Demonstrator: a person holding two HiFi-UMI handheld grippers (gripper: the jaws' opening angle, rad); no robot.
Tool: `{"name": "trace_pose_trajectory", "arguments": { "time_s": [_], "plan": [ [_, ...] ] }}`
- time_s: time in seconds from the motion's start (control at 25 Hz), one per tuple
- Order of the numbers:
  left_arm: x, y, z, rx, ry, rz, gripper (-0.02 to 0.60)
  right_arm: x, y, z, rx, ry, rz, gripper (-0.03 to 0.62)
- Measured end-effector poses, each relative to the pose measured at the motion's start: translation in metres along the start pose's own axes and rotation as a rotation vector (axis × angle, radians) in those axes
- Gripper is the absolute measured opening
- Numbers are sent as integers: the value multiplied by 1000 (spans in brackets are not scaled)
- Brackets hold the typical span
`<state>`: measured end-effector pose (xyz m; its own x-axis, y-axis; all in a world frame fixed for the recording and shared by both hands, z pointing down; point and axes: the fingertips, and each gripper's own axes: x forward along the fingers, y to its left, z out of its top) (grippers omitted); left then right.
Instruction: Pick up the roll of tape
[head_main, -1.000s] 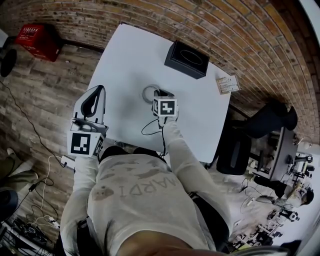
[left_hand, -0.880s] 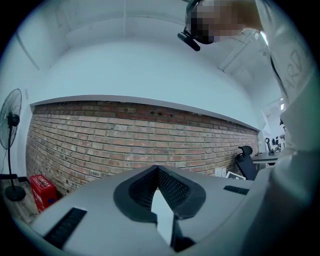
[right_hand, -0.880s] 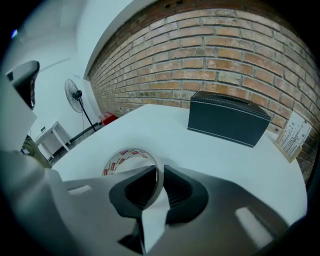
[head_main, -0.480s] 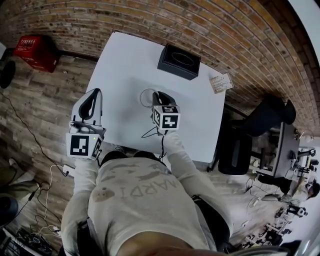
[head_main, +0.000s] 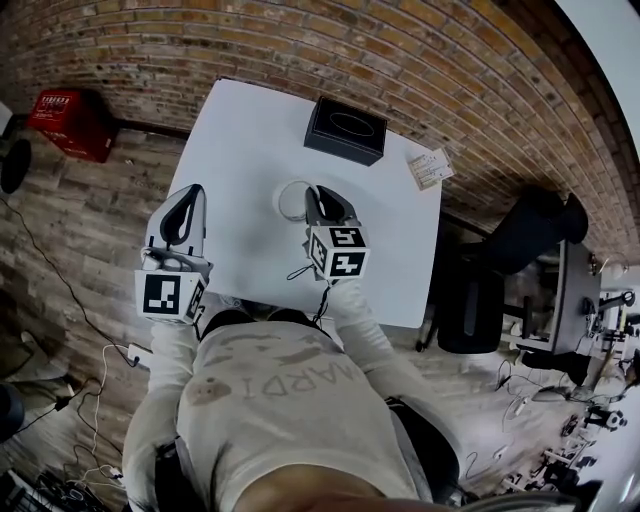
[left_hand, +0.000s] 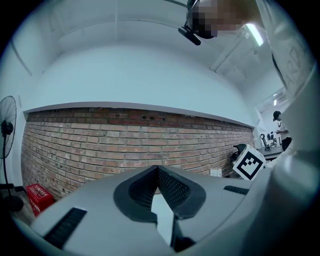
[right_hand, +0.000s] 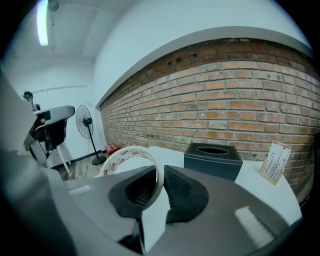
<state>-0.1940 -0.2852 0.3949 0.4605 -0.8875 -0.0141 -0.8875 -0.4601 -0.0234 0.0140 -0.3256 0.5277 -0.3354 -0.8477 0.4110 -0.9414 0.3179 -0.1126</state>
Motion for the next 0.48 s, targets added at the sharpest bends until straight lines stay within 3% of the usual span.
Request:
{"name": "trace_pose_trajectory", "arguments": {
  "time_s": [0.48],
  "plan": [
    [2,-21,9,-2,-19,-3,6,-47,-3,41,-75,-132,-2,58]
  ]
}}
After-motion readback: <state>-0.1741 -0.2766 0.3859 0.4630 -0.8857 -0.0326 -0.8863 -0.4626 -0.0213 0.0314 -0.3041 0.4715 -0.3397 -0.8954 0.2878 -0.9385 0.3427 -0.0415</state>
